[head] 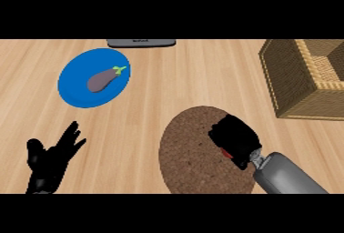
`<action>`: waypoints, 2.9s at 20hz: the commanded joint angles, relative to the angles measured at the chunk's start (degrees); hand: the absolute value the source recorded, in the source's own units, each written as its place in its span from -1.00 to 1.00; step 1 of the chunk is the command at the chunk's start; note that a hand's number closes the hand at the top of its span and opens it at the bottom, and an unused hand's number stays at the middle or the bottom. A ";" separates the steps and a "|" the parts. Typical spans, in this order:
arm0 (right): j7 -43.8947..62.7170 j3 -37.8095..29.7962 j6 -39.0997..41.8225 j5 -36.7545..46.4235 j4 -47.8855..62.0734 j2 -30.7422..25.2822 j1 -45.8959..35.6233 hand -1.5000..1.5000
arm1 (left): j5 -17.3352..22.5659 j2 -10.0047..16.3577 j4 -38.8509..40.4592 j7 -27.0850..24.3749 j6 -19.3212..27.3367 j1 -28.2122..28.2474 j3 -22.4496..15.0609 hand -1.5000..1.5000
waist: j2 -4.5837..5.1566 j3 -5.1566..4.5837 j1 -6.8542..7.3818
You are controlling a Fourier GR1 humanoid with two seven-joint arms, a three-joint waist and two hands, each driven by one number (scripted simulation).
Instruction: Pick the bell pepper from the placemat and place it in the basket
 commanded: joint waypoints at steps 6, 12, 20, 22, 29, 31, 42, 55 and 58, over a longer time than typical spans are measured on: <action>27.19 -11.78 0.66 -2.70 -3.95 11.27 9.27 1.00 | 0.12 -0.80 4.19 0.68 -1.19 3.10 -0.55 0.00 | 0.48 -0.89 -0.29; 30.85 -17.26 -7.04 -7.47 -16.83 18.90 11.56 1.00 | 0.29 -0.25 4.93 1.13 -1.63 2.12 0.60 0.00 | 0.51 -0.84 -0.88; 36.74 -28.47 -12.37 -17.61 -38.89 23.13 7.13 1.00 | 0.33 0.25 2.32 3.17 -1.70 3.83 0.36 0.00 | 0.16 -0.85 -0.56; 39.56 -33.86 -10.94 -19.66 -40.82 22.25 3.12 1.00 | -1.35 -1.89 1.91 4.42 0.51 1.48 -1.33 0.00 | 0.41 -0.81 -0.30; 52.90 -48.35 -1.60 -25.37 -42.88 14.81 -12.20 1.00 | -1.49 -1.83 4.64 1.93 -1.50 2.12 -0.51 0.00 | 0.55 -0.91 0.47; 53.69 -52.53 -0.47 -27.45 -40.00 11.55 -16.10 1.00 | -1.70 -2.12 5.55 3.02 -1.24 0.34 -0.27 0.00 | 0.63 -0.88 0.52; 40.97 -65.37 0.32 -33.73 -15.92 -2.73 -20.51 1.00 | -3.48 -2.50 1.51 3.40 -1.49 2.99 -1.73 0.00 | 0.97 -0.74 1.65; 26.51 -66.32 -9.87 -32.18 9.18 -4.22 -24.36 1.00 | -3.68 -3.88 7.06 1.17 -3.26 -0.08 0.53 0.00 | 1.17 -0.81 1.98; 23.79 -70.86 -11.52 -36.69 12.37 -3.36 -23.47 1.00 | -3.66 -2.80 3.11 2.93 -3.12 2.14 0.60 0.00 | 1.04 -0.76 2.07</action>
